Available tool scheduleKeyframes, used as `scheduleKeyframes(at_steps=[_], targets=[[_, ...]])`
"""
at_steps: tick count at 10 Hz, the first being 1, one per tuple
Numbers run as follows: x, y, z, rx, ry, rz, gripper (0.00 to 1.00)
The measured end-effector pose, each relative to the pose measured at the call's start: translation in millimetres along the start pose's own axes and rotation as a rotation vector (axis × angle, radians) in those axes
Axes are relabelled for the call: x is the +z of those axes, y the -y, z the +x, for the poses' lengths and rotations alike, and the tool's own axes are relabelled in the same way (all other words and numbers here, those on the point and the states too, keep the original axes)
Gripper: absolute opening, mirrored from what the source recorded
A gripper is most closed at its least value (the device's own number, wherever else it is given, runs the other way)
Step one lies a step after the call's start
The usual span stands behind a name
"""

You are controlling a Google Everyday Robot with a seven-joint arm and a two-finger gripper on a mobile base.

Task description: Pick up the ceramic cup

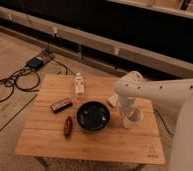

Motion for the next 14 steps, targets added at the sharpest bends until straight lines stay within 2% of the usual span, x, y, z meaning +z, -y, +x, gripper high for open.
scheduleKeyframes(at_steps=[1,2,3,6,7,14], targets=[[-8,0,1,-0.014,0.0,0.007,0.17],[-25,-3,-1,-0.045,0.009,0.023,0.17],[-44,-9,-3,-0.083,0.026,0.043,0.17],[-84,-31,-5,-0.177,0.061,0.085,0.17],[-92,-37,-5,-0.196,0.069,0.089,0.17],[-94,-39,-5,-0.203,0.069,0.089,0.17]])
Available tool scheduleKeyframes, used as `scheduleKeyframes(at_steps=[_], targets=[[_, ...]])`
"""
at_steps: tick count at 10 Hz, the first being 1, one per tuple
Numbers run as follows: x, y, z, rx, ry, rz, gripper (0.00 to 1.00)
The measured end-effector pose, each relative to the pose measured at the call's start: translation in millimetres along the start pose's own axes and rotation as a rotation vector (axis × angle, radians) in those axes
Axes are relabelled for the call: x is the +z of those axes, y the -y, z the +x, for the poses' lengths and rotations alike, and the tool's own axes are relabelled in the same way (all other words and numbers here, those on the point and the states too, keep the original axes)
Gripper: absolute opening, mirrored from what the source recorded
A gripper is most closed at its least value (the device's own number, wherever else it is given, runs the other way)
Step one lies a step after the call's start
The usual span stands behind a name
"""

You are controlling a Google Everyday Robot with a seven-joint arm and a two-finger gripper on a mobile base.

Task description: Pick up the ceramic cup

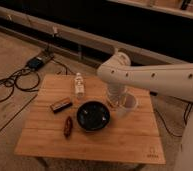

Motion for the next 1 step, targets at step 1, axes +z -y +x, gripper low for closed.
scheduleKeyframes(at_steps=[1], targets=[[0.1,0.0,0.0,0.0,0.0,0.0,0.17]])
